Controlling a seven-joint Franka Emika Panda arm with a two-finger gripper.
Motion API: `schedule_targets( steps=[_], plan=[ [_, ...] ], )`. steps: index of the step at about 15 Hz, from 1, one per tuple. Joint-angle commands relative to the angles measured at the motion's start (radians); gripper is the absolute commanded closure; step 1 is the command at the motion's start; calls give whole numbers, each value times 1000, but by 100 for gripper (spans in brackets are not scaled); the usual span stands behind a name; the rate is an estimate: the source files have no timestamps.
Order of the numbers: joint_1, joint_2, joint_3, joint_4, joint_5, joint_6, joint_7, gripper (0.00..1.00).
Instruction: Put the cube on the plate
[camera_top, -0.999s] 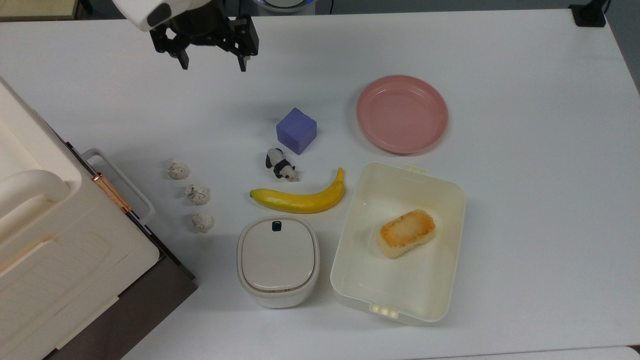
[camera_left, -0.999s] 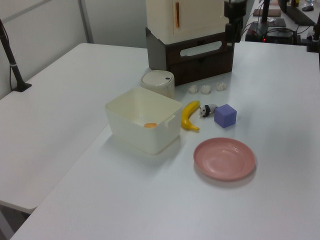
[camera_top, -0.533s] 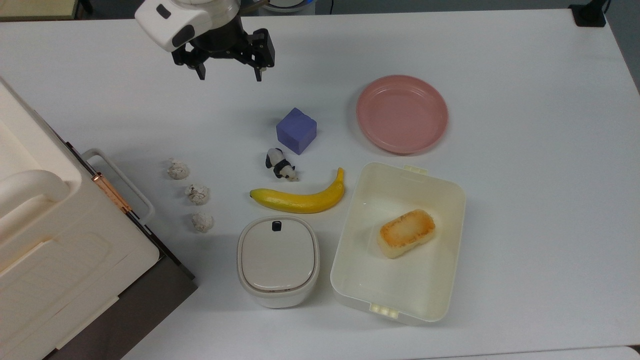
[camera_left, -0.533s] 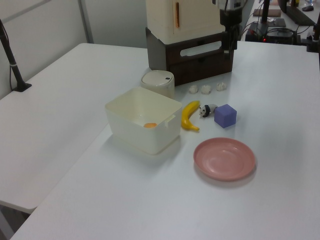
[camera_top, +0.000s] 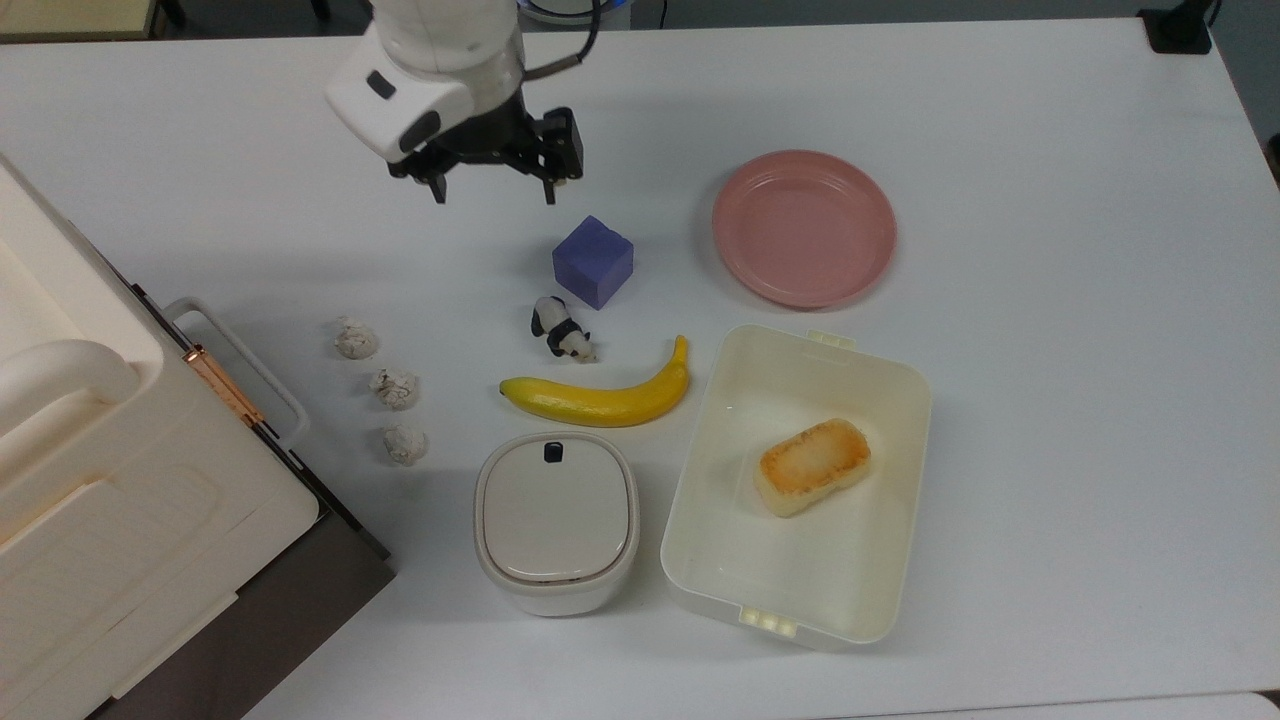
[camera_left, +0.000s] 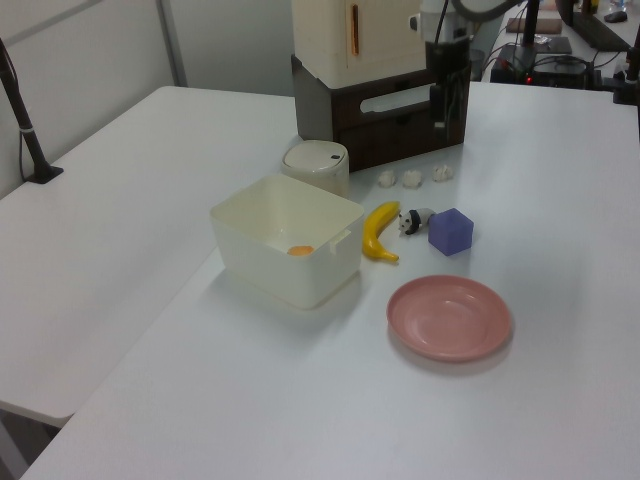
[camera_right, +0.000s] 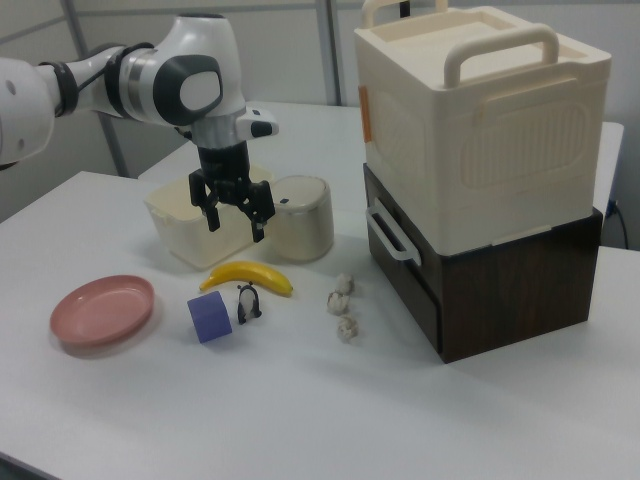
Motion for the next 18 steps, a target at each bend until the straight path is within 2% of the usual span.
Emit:
schedule_targets(
  steps=[1,3,7,11,15,18],
  plan=[
    [33,-6,-7,-49,-10,38,32,0],
    [53,-8,-5,-99,-15,41,9,0],
    [134,-10,-5,-210,-70,70,-39,0],
    [165,0,-5,-322,-137,242,-115,0],
    [179,43,-5,-336,-197,282,-165,0],
    [188,44,-5,-345,-199,288,-168,0]
  ],
)
